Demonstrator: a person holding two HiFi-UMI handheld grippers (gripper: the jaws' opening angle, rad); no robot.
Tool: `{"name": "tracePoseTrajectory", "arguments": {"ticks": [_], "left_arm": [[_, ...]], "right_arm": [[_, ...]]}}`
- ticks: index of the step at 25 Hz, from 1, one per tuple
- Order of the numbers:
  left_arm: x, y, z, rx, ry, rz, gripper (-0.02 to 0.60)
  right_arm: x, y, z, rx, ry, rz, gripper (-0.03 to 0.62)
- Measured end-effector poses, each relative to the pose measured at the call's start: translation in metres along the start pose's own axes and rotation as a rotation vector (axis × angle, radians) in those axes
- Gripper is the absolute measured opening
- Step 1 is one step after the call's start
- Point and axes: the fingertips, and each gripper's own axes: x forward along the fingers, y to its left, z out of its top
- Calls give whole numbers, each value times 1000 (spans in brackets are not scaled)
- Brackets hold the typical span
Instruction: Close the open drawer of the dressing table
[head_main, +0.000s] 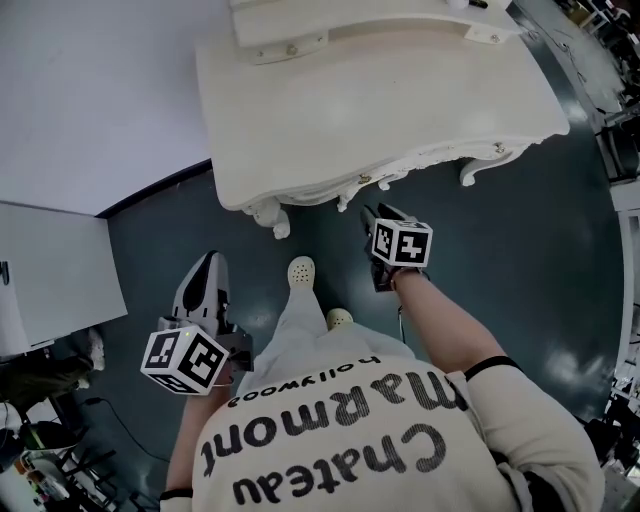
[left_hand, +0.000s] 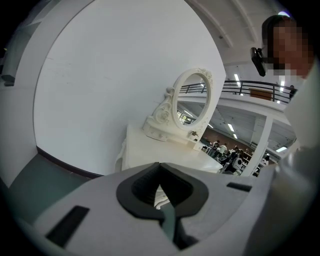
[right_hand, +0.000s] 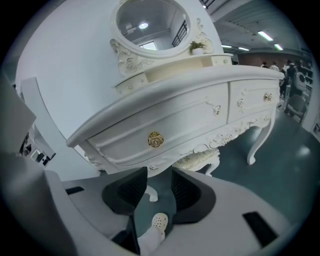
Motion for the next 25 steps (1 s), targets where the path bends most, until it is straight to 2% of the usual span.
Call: {"name": "tracePoseTrajectory", "arguments": {"ticks": [4, 13, 18, 25], "left_arm": [[1, -15, -7, -9, -6, -33, 8], [-6, -61, -9, -2, -46, -113, 8], [-10, -82, 0, 2, -100, -131, 8], [-19, -103, 8, 51, -168, -121, 8]], "right_arm": [[-26, -4, -6, 121, -8, -15, 105], [-99, 19, 17, 215, -158, 56, 60], [-137, 37, 40, 237, -272, 127, 46], [-187, 68, 75, 191, -389, 238, 40]]}}
